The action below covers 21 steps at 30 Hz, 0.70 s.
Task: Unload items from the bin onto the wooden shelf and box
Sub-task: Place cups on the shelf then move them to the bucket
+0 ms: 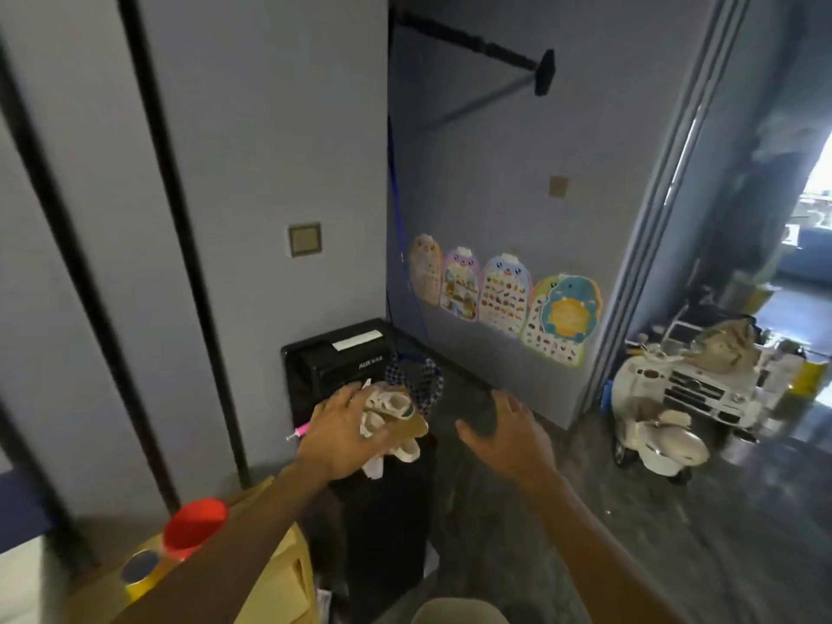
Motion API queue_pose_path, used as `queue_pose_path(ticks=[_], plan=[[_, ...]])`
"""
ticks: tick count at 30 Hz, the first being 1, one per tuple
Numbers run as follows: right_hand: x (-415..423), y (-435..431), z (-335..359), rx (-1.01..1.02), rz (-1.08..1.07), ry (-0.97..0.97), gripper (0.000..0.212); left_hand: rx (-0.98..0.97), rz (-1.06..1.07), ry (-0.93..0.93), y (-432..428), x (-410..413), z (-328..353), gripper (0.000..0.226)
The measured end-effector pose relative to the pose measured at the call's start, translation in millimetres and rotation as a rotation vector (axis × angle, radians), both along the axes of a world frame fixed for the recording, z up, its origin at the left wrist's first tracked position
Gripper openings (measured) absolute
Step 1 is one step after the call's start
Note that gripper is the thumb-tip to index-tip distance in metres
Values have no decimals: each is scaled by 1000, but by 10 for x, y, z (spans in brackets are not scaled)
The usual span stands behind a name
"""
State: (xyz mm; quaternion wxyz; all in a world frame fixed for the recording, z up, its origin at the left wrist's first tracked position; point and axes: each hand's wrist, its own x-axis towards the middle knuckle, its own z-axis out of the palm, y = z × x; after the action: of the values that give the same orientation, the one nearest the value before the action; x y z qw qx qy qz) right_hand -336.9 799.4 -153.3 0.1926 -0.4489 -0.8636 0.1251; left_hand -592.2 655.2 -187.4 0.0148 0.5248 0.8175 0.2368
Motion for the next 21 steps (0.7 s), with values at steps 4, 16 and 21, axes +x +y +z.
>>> queue_pose_path(ticks=[4,16,21], plan=[[-217,-297,30,-16,113,5,102,-18,126,24,-642,-31,29,90],[-1142,-1495,-333,7,515,-80,104,-138,509,-14,-2467,-171,-198,96],[-1811,-1920,-643,-87,654,-172,97,-168,614,-75,-2764,-531,-552,113]])
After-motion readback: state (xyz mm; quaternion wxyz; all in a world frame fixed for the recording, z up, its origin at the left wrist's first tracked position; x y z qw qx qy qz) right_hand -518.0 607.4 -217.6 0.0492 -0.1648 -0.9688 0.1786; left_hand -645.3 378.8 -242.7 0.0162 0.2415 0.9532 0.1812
